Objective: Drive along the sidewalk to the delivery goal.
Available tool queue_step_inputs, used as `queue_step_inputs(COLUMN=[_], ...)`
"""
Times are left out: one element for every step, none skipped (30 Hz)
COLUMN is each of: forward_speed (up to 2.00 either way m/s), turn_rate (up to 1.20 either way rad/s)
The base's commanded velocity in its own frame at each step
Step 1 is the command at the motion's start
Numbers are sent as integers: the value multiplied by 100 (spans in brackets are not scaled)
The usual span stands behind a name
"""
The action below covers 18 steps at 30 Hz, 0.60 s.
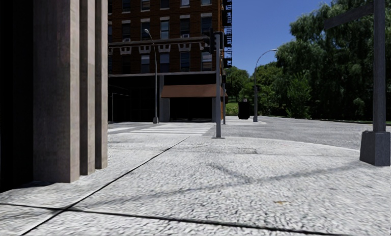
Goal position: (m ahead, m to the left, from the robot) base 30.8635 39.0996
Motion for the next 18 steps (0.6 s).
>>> queue_step_inputs(forward_speed=[200,200,200,200,200,200,200,200,200,200,200,200,200,200,200,200,200,200], turn_rate=[27,27,26,26,17,17,1,0,0,0,0,0,0,0,0,0,0,0])
